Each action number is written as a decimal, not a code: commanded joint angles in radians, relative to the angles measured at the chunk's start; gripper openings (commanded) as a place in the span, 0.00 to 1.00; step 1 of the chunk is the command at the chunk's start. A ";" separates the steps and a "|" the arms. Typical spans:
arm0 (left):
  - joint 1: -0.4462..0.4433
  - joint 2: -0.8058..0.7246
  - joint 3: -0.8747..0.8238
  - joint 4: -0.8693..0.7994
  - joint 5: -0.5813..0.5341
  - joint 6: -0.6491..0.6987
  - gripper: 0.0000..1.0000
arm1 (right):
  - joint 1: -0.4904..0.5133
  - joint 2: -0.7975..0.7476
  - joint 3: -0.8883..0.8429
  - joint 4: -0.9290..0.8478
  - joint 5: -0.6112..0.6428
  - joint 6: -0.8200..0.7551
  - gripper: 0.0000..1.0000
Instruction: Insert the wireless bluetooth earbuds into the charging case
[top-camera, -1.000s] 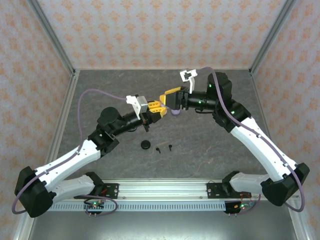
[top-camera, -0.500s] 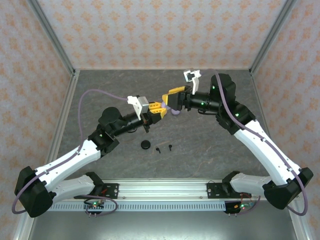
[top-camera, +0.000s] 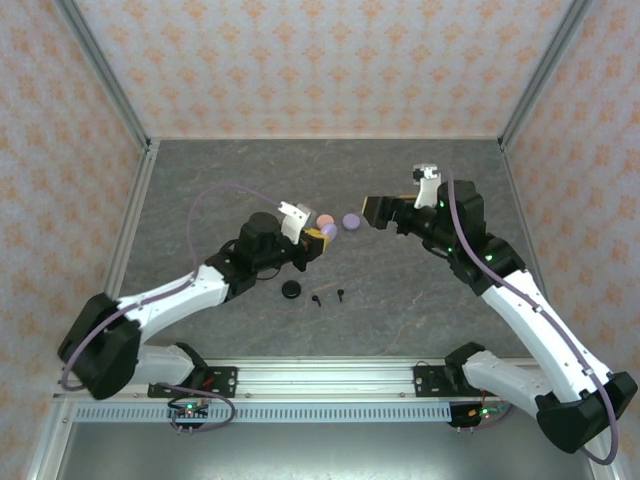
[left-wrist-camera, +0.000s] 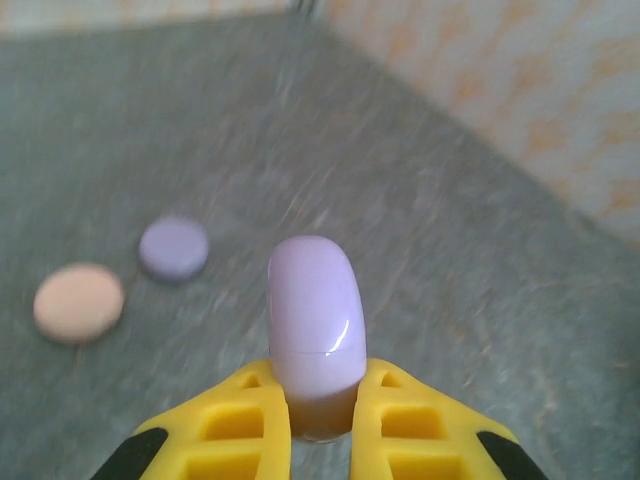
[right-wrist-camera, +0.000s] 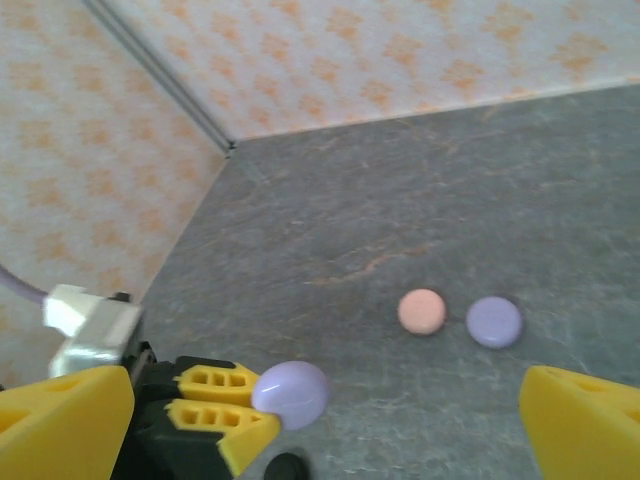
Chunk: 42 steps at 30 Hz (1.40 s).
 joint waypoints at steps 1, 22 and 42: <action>0.028 0.096 0.020 -0.053 -0.019 -0.096 0.00 | -0.018 -0.021 -0.031 0.068 0.061 0.042 0.99; 0.085 0.442 0.126 -0.059 0.019 -0.246 0.27 | -0.026 0.048 -0.039 0.033 0.027 0.061 0.99; 0.159 0.160 0.106 -0.192 -0.098 -0.165 0.56 | 0.126 0.146 -0.019 -0.145 -0.008 -0.104 0.89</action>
